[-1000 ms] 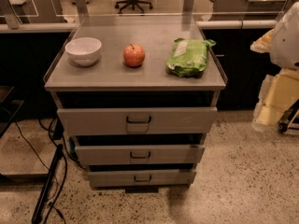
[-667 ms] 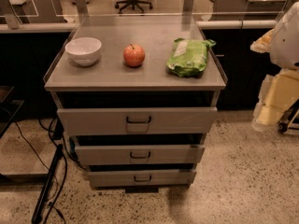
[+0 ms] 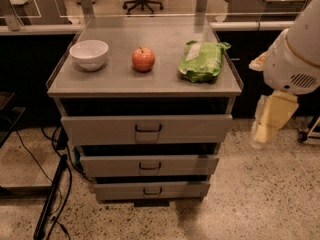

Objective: Open top drawer

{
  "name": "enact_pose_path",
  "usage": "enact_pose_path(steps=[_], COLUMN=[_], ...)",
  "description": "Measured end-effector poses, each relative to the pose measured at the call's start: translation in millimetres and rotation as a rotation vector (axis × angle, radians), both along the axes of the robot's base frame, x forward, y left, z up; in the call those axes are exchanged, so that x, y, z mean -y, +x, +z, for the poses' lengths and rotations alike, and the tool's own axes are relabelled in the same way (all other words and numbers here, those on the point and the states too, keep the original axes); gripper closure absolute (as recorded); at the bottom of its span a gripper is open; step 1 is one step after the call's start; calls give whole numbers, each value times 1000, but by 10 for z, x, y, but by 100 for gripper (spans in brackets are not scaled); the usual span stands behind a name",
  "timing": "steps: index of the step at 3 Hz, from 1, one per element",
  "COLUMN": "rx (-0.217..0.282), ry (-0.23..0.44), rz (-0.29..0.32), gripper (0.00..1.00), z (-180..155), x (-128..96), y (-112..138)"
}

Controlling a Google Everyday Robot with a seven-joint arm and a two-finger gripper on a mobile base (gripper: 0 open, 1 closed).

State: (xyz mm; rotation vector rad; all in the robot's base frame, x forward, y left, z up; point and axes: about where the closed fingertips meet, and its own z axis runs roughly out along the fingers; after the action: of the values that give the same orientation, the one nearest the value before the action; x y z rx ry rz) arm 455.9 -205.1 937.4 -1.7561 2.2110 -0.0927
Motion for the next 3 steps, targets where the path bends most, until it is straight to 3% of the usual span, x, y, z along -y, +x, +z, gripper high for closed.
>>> enact_pose_path(steps=[1, 2, 3], rx=[-48, -51, -87], ry=[26, 27, 44], rz=[9, 9, 17], gripper=[0, 0, 0], z=[-248, -264, -501], x=[-126, -127, -203], y=[138, 144, 91])
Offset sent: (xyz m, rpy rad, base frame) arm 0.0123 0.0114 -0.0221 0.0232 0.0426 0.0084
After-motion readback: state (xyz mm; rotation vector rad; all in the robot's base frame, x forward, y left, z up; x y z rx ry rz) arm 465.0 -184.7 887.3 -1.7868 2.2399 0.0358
